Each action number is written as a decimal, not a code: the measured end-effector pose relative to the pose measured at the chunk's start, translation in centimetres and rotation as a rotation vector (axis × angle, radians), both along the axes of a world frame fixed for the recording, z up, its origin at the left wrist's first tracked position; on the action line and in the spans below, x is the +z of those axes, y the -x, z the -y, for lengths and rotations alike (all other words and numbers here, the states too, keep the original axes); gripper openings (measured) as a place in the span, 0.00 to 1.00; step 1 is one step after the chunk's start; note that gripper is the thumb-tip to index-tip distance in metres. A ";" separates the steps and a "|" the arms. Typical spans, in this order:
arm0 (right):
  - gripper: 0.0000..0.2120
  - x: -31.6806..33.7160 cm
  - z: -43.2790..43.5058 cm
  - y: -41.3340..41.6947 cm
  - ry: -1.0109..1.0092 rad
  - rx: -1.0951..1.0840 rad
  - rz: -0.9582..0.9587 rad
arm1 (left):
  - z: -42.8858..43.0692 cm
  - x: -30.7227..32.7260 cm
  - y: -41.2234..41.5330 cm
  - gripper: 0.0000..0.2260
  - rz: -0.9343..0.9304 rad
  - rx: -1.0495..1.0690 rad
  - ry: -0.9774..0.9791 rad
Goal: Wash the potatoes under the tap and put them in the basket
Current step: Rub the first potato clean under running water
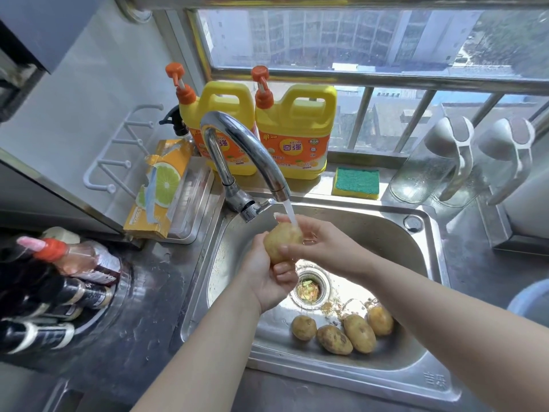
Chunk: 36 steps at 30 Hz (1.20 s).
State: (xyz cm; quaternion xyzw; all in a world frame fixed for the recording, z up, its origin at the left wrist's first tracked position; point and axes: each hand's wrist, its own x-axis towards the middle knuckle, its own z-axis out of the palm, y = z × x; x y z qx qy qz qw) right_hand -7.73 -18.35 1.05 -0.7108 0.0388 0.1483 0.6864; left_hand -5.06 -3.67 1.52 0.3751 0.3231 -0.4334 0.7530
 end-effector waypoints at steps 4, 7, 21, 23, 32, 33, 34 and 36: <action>0.18 0.0 -0.1 -0.1 -0.025 0.000 -0.009 | -0.4 0.6 0.1 0.08 -0.045 -0.035 0.072; 0.20 0.4 -0.1 -0.2 -0.009 -0.039 -0.031 | -0.4 1.0 0.4 0.10 -0.079 -0.056 0.090; 0.11 0.7 -0.3 -0.5 -0.087 -0.090 -0.068 | 0.4 0.6 0.9 0.29 -0.089 0.041 0.108; 0.11 0.9 -0.6 -0.6 -0.117 -0.147 -0.078 | 0.7 0.9 1.1 0.29 0.016 0.021 0.028; 0.16 0.0 -1.6 -1.0 -0.147 -0.292 -0.177 | 1.0 1.3 2.3 0.23 0.191 0.013 -0.172; 0.15 0.2 -1.4 -0.9 -0.164 -0.264 -0.173 | 1.0 1.3 2.2 0.23 0.206 0.017 -0.185; 0.14 0.4 -1.2 -0.7 -0.184 -0.227 -0.164 | 0.9 1.4 2.1 0.23 0.221 0.020 -0.196; 0.13 0.7 -0.9 -0.5 -0.209 -0.169 -0.154 | 0.9 1.5 2.1 0.23 0.250 0.015 -0.212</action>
